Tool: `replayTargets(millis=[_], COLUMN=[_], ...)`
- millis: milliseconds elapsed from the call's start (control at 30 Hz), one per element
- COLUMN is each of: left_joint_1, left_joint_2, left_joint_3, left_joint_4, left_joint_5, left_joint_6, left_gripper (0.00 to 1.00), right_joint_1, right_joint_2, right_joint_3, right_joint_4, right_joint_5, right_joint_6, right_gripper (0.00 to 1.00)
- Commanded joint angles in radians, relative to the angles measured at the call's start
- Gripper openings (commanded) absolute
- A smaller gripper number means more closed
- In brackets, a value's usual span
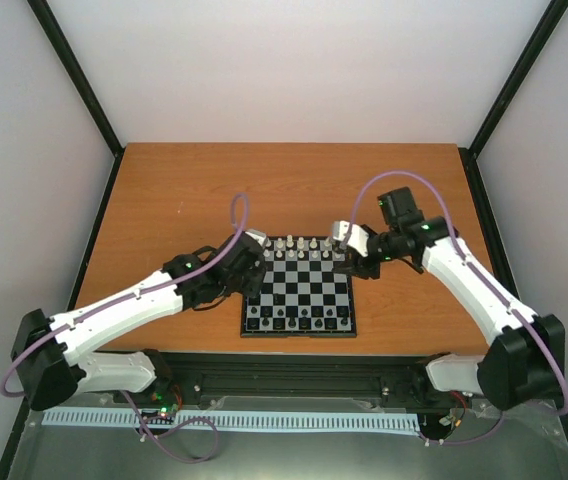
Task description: Set up the chess pieces on the board
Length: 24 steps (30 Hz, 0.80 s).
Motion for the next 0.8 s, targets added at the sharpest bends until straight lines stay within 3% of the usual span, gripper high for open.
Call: replayTargets(millis=[0,200,533,767], left_joint_1=[0.044,0.095,0.175,0.181], left_joint_2=[-0.073,-0.139,-0.240,-0.299], left_joint_3=[0.049,0.061,0.004,-0.021], left_joint_4=[-0.078,-0.170,-0.138,-0.140], left_joint_5=[0.082,0.037,-0.030,-0.067], left_joint_6=[-0.079,-0.023,-0.004,-0.031], left_gripper=[0.55,0.61,0.74,0.74], right_joint_1=[0.119,0.301,0.437,0.529], right_joint_2=[0.096,0.275,0.574,0.699], right_joint_3=[0.071,0.159,0.412,0.478], right_joint_4=[-0.031,0.020,-0.051,-0.120], right_joint_5=[0.039,0.216,0.304,0.420], right_joint_6=[-0.193,-0.253,-0.324,-0.422], right_gripper=[0.46,0.41,0.39,0.39])
